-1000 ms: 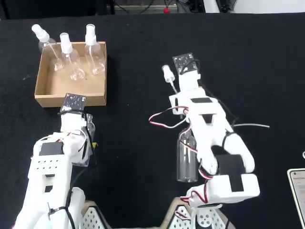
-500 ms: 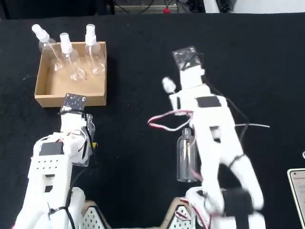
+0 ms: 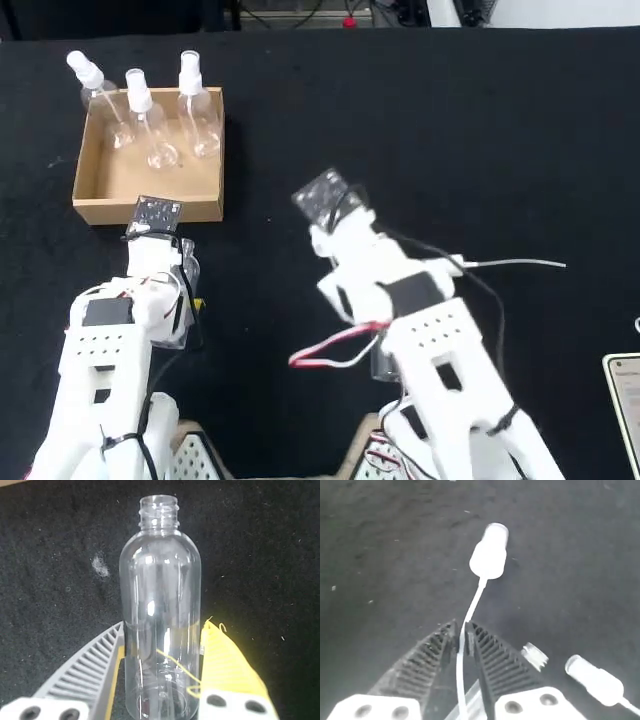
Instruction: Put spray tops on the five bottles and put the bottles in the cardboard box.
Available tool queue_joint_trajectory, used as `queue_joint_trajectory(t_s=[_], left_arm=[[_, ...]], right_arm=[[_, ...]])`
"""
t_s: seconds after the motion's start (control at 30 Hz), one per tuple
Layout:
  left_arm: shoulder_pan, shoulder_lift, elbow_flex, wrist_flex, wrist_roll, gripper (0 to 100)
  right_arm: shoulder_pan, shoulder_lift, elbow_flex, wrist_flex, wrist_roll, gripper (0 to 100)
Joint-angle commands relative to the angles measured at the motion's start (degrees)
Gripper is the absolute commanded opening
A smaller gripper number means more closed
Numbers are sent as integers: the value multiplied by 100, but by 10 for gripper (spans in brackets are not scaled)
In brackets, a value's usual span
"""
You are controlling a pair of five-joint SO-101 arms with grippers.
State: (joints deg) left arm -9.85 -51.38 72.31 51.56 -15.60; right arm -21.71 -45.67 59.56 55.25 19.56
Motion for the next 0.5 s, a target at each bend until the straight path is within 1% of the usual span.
queue_joint_trajectory(t_s=[0.0,0.07,0.13,0.27,0.33,0.37,0.47], left_arm=[[-66,-114,-40,-88,-105,206],[-66,-114,-31,-79,-237,206],[-66,-114,-31,-79,-264,206],[-57,-114,-31,-88,-281,206],[-57,-114,-31,-88,-281,206],[-57,-114,-31,-88,-281,206],[-57,-114,-31,-88,-281,206]], right_arm=[[-273,-330,48,-299,62,11],[-273,-347,119,-352,44,15],[-255,-347,242,-299,9,48],[-255,-356,382,-53,0,202],[-255,-356,163,141,-18,243],[-255,-356,-4,255,-114,243],[-299,-347,-488,352,-774,203]])
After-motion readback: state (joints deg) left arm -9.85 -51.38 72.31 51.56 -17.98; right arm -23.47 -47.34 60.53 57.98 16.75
